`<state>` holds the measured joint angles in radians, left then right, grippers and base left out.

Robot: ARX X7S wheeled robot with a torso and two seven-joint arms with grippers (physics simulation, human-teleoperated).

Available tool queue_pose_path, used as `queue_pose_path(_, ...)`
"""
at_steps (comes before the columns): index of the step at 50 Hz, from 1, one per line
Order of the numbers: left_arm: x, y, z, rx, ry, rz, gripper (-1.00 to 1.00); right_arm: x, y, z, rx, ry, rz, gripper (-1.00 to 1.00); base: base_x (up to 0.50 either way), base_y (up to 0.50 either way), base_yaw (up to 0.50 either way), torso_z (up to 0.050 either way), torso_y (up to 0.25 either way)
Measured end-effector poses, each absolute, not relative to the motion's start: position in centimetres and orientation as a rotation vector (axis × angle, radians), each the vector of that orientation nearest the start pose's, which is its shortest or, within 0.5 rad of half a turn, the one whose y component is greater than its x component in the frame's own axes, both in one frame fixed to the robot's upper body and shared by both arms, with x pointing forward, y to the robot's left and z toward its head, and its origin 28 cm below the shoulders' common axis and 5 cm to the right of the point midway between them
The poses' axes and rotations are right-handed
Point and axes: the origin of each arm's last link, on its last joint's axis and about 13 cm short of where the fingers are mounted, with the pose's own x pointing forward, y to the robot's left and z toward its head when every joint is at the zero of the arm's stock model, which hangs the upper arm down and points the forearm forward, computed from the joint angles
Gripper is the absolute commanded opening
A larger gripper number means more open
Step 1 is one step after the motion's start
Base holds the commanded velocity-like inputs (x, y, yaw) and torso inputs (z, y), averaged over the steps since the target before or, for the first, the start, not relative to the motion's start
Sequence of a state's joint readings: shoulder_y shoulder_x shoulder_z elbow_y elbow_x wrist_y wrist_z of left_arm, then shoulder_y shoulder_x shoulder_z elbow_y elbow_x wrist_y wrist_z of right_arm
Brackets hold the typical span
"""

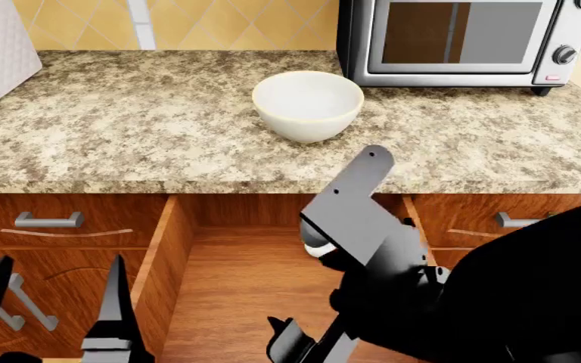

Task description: Place the bar in the bowl and close the drawer.

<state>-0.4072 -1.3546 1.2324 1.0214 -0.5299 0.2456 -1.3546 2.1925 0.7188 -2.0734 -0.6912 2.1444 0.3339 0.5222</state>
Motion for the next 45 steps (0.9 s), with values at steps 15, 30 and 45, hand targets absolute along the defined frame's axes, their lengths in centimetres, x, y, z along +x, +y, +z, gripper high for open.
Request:
queue_pose_path(15,9.1,23.7,17.4,0.015,-0.213,0.022,1.00,18.1,-5.8,25.6,-0.391,0.747,0.892,1.00,0.00,0.00,0.00,0.000,0.000)
queue_pose_path(30,9.2,23.7,17.3,0.013,-0.207,0.026,1.00,19.0,-5.2,23.2,-0.342,0.854,0.811,1.00,0.00,0.00,0.00,0.000,0.000)
queue_pose_path(45,9.0,23.8,17.3,0.009,-0.205,0.032,1.00,20.4,-4.7,20.9,-0.297,0.923,0.683,1.00,0.00,0.00,0.00,0.000,0.000)
